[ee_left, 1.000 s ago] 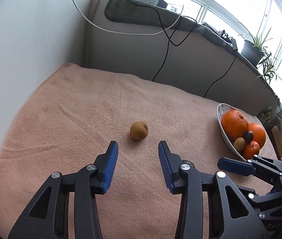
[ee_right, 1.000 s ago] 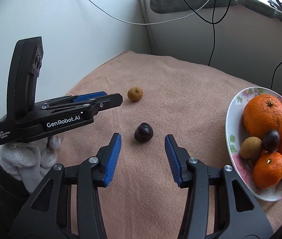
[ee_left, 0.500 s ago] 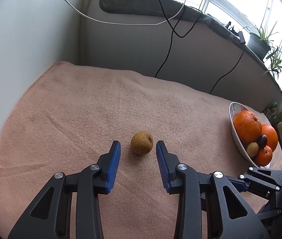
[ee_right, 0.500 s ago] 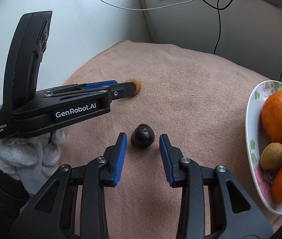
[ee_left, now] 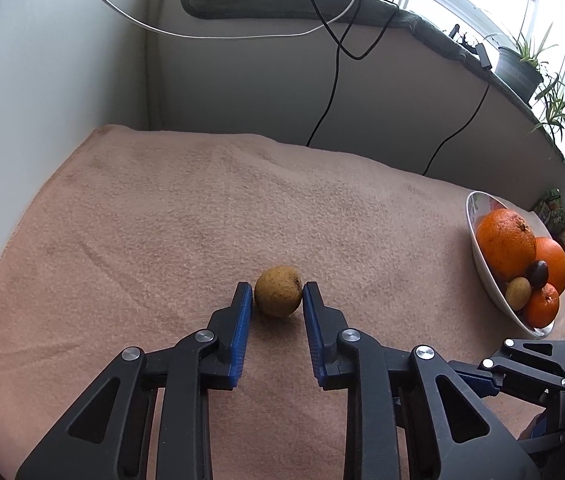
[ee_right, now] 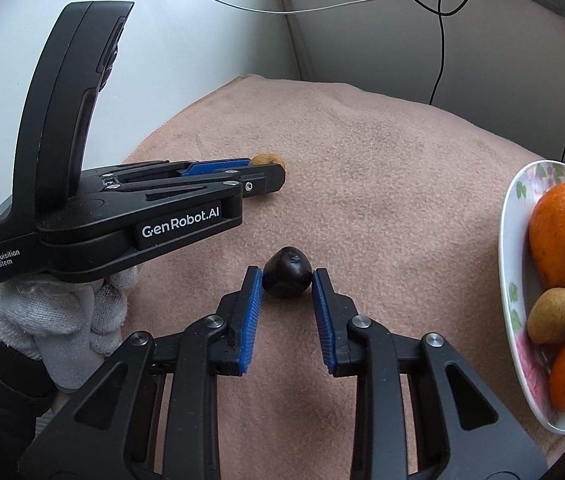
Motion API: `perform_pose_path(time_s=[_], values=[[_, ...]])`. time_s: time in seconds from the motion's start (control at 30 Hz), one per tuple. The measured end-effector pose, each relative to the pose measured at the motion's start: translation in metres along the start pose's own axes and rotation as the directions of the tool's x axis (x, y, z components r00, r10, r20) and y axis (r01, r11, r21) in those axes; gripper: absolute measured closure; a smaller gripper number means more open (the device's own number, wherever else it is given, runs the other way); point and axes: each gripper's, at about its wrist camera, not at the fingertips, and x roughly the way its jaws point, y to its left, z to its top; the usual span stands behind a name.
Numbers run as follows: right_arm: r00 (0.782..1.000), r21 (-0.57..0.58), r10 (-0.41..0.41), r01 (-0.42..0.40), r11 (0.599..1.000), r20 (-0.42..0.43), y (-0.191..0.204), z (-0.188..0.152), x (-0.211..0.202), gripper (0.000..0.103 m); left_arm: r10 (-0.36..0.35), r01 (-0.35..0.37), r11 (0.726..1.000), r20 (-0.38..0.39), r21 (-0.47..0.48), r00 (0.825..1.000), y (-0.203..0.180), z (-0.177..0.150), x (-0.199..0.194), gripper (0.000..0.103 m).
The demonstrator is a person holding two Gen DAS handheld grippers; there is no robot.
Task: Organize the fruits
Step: 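Close the left gripper on the brown fruit while the right gripper closes on the plum, then lift and carry the brown fruit in the left gripper while the right gripper carries the plum over the plate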
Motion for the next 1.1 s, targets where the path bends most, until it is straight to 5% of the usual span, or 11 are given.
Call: perform_pose_path(time_s=[0.6, 1.1], values=[[0.998, 0.02, 0.013, -0.015, 1.0, 0.058, -0.003, -0.005, -0.021, 0.077, -0.007, 0.007, 1.0, 0.041, -0.012, 0.999, 0.006, -0.019, -0.026, 0.08], [0.989, 0.049, 0.01, -0.017, 0.999, 0.15, -0.018, -0.015, -0.08, 0.077, -0.061, 0.056, 0.997, 0.107, 0.045, 0.992, -0.037, -0.016, -0.062, 0.08]])
